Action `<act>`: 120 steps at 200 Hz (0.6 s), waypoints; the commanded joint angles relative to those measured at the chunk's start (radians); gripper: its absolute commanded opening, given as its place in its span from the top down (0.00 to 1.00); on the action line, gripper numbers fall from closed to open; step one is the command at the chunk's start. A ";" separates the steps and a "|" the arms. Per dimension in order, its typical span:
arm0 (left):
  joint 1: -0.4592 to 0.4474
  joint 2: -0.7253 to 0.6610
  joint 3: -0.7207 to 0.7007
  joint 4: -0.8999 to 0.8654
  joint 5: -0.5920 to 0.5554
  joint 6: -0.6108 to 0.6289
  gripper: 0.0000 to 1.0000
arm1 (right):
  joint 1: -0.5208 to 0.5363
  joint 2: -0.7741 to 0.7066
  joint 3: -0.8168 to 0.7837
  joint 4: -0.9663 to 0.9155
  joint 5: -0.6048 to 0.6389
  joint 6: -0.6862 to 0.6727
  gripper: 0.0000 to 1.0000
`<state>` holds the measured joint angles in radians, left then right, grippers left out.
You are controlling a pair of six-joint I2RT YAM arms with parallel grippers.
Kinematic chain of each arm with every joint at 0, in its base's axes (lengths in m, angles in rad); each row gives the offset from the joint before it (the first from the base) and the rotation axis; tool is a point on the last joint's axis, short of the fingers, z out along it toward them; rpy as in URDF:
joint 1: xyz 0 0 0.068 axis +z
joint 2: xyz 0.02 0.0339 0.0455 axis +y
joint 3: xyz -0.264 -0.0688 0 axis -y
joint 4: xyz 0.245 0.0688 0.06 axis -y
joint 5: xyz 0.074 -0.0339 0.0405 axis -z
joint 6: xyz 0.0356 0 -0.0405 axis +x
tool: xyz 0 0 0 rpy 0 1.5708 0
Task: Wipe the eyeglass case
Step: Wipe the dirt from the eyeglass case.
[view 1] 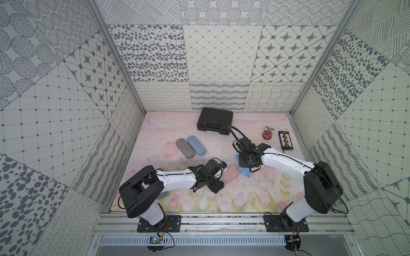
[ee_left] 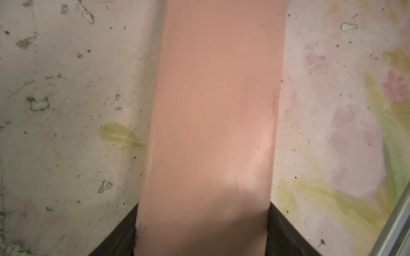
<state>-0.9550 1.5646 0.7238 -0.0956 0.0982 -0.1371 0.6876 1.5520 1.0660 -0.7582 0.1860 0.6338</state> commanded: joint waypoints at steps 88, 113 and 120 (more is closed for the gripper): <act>-0.004 0.028 0.002 0.001 0.100 -0.093 0.71 | -0.155 0.028 -0.104 -0.047 -0.041 -0.055 1.00; -0.007 0.036 0.000 -0.006 0.088 -0.101 0.71 | -0.091 0.007 0.009 -0.125 0.106 -0.116 1.00; -0.007 0.032 0.000 -0.010 0.085 -0.101 0.71 | -0.066 -0.003 0.032 -0.122 0.081 -0.120 1.00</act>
<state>-0.9596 1.5887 0.7357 -0.0566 0.1062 -0.1818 0.5503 1.5623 1.0191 -0.7227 0.0586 0.6327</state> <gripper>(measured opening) 0.725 0.154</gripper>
